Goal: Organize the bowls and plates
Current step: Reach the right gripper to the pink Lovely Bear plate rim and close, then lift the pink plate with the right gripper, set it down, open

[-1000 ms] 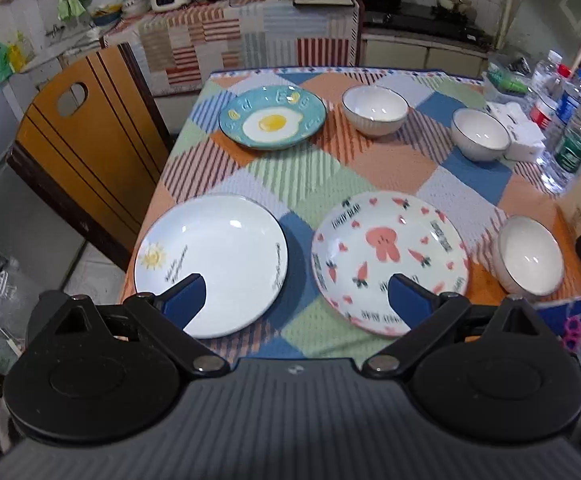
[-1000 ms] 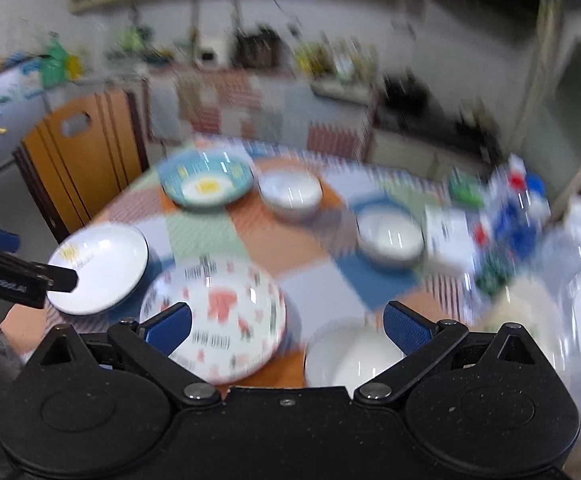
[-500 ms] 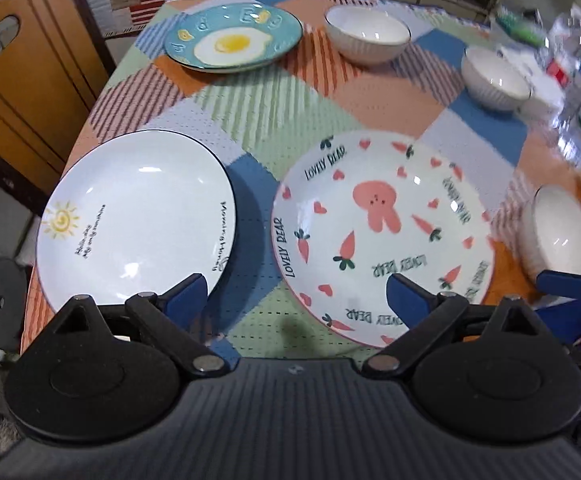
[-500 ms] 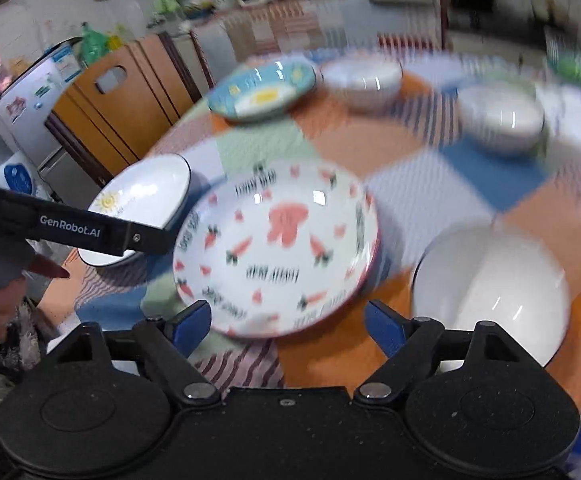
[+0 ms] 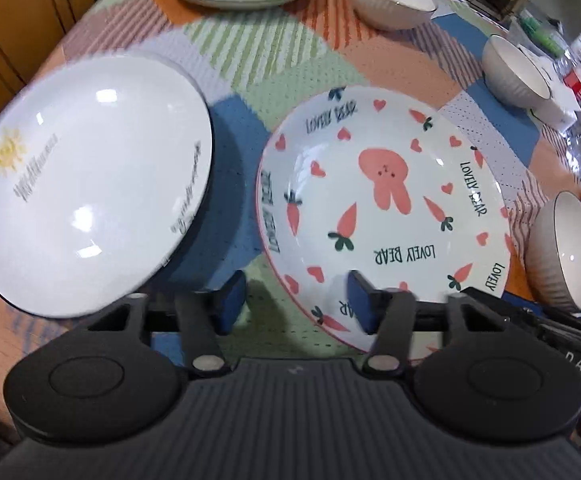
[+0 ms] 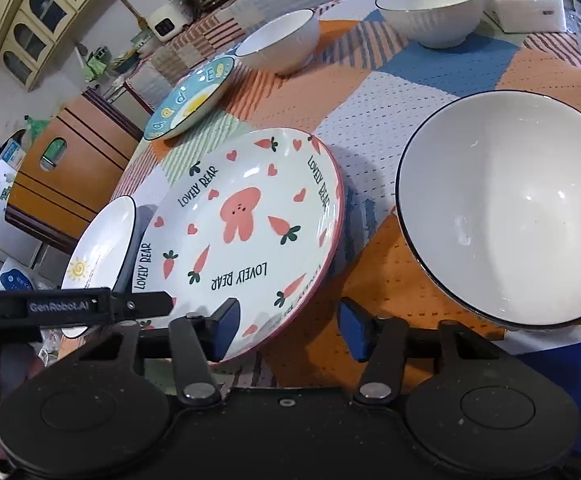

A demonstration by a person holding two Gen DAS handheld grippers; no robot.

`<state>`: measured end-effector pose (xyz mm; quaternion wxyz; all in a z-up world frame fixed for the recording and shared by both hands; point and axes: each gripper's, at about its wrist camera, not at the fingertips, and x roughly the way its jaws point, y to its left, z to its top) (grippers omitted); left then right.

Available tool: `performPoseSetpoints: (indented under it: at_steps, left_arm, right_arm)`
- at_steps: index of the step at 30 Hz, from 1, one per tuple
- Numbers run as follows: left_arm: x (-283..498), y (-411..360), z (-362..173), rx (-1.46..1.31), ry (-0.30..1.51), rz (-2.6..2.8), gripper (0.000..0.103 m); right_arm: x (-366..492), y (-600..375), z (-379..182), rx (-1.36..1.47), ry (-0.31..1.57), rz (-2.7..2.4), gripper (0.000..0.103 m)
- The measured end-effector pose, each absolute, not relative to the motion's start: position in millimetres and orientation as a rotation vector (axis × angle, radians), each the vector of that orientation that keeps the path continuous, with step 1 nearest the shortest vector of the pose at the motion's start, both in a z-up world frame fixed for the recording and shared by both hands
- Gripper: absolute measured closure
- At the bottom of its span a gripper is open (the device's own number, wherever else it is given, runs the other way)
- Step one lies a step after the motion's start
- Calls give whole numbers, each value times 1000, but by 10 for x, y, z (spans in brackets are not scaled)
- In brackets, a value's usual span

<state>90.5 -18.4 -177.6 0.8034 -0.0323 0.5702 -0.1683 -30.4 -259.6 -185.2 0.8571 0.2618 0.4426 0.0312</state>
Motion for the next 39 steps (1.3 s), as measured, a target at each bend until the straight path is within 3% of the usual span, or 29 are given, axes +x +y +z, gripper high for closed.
performPoseSetpoints:
  at_steps: [3,6,25,39]
  left_arm:
    - [928,-137,-1817,-141,1215,-386,80]
    - [932,-105,-1835,-183,1211,-377,81]
    - [883,-115,-1732,-131,1172,-395,81]
    - [1037,-205,-1308,-79,1042,-442,81]
  right_arm:
    - [-275,-2601,-1882,563,929,48,72]
    - [-195,-2635,-1894,571,947,62,79]
    - [-172,-2684,-1772,445,919,189,78]
    - [13,-2844,-1504,428,827,224,78]
